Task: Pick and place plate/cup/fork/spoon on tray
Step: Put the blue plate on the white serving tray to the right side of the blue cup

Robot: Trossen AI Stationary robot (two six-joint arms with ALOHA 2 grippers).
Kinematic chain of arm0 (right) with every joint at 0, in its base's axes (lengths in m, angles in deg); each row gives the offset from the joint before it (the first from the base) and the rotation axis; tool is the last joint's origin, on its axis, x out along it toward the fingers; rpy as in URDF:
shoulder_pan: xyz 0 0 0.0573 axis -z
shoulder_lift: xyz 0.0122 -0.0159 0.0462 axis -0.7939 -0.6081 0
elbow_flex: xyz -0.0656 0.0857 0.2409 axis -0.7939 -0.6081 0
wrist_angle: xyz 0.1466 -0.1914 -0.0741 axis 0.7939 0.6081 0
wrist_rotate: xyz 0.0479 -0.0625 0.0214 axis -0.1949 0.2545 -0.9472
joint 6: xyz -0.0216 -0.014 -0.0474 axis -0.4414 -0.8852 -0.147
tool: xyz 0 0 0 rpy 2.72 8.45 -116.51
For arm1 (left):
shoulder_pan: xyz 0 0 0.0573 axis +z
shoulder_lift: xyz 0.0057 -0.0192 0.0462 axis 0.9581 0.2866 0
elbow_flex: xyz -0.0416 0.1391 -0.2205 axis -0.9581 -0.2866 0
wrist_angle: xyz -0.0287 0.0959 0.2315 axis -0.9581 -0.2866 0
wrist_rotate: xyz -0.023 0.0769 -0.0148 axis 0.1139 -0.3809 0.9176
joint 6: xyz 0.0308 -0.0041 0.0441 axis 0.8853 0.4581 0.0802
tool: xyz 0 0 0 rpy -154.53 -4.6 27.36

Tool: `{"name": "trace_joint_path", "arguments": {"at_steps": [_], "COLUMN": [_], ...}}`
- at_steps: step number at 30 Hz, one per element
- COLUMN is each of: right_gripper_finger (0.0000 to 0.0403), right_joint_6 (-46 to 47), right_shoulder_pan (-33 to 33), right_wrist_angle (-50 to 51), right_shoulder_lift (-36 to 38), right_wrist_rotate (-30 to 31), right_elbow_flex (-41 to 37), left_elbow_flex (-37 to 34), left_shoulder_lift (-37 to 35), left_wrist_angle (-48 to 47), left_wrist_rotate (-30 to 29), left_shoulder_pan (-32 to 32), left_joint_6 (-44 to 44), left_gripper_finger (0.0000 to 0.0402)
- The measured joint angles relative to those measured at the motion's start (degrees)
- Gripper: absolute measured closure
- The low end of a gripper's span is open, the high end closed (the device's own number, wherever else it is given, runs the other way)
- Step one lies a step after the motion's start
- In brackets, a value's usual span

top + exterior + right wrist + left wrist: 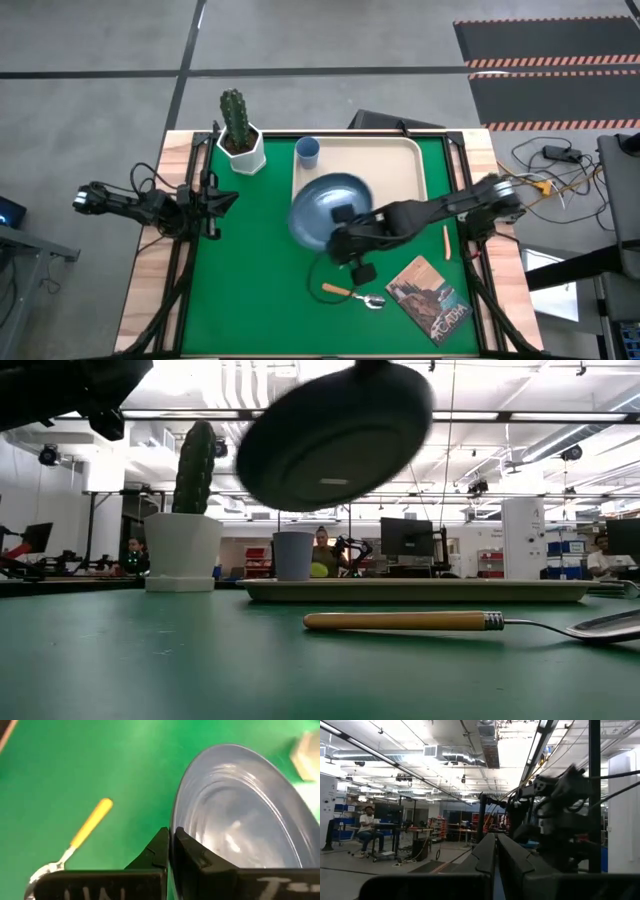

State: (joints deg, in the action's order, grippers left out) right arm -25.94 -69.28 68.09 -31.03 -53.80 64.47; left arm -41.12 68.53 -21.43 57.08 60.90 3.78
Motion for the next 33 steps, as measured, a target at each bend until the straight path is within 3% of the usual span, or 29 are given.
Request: {"name": "trace_joint_path", "arguments": {"at_steps": [10,19,25,33], "right_gripper_finger": [0.0394,0.0394,0.0394,0.0394], "right_joint_6": [8.4,6.3,3.6,5.0], "right_shoulder_pan": [0.5,5.6,9.2,11.0], "right_wrist_angle": [-18.2,-45.8,-61.3,-64.4], "right_shoulder_lift": [19.6,26.3,24.4,19.1], "right_wrist_rotate": [14.1,20.6,21.1,20.8], "right_elbow_flex": [-32.8,-55.3,-63.7,-65.3], "left_elbow_flex": [0.0,0.0,0.0,0.0], "left_shoulder_lift": [0.1,0.1,0.2,0.5], "left_wrist_angle": [-0.5,-0.5,-0.5,-0.5], "left_wrist_rotate": [0.0,0.0,0.0,0.0], "left_shoulder_pan": [0.0,0.0,0.0,0.0], "left_joint_6": [0.0,0.0,0.0,0.1], "left_gripper_finger": [0.0402,0.0402,0.0402,0.0402]}}
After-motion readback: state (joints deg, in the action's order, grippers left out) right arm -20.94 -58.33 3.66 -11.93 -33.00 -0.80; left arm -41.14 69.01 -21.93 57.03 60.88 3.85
